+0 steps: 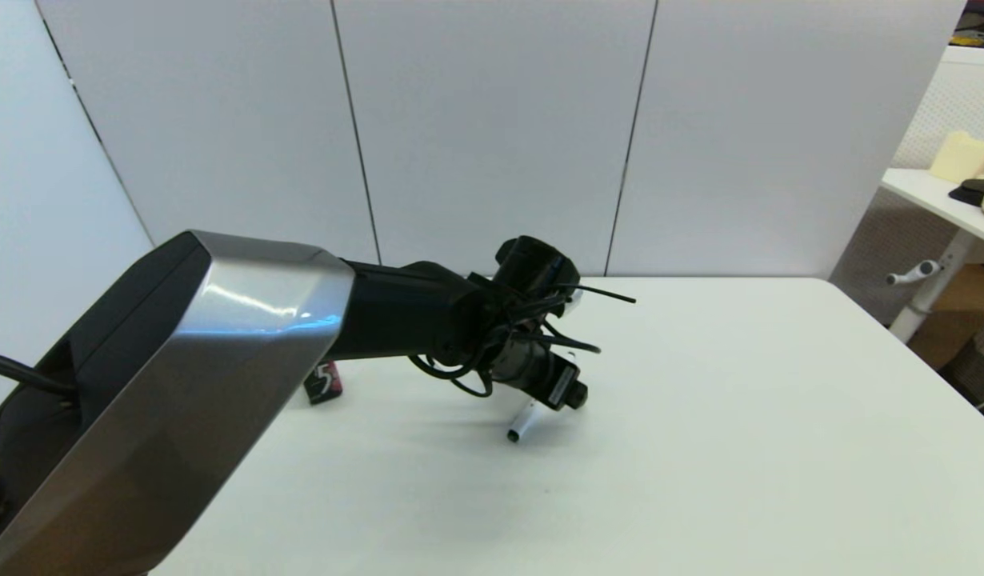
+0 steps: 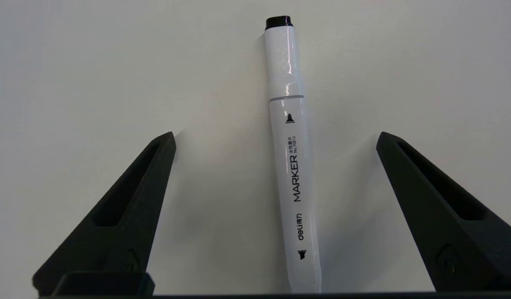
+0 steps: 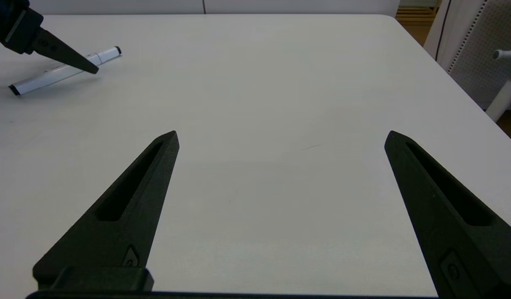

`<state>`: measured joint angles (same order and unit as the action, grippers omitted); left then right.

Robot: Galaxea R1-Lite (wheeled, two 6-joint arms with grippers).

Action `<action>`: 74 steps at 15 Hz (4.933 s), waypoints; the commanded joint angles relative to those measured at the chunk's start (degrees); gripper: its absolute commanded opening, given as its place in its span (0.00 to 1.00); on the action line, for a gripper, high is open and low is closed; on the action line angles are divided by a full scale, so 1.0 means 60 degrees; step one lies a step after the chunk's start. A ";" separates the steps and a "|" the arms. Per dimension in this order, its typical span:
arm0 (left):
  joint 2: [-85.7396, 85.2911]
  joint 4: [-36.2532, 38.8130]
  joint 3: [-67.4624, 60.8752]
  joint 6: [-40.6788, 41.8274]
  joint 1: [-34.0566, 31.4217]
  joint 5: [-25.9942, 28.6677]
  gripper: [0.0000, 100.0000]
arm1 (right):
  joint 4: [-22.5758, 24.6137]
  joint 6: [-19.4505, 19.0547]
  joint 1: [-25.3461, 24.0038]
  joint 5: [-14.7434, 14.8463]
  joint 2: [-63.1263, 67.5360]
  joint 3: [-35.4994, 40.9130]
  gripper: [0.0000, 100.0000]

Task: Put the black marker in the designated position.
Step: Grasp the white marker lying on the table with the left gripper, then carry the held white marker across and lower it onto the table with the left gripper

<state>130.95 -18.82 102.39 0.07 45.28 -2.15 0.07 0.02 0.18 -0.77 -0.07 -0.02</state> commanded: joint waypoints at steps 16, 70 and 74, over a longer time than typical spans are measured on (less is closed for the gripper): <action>0.0060 -0.0012 0.0001 -0.0144 -0.0002 -0.0009 1.00 | 0.0002 -0.0004 -0.0001 -0.0004 0.0012 0.0004 1.00; -0.0102 -0.3616 0.1715 1.1853 -0.7722 0.6451 0.00 | 0.0002 -0.0004 -0.0001 -0.0004 0.0012 0.0004 1.00; 0.0133 -0.3616 0.1729 1.1882 -0.7282 0.6715 0.00 | 0.0002 -0.0004 -0.0001 -0.0004 0.0012 -0.0011 1.00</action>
<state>130.45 -40.27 112.63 70.97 0.60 37.89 0.07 0.00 0.18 -0.77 -0.07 0.00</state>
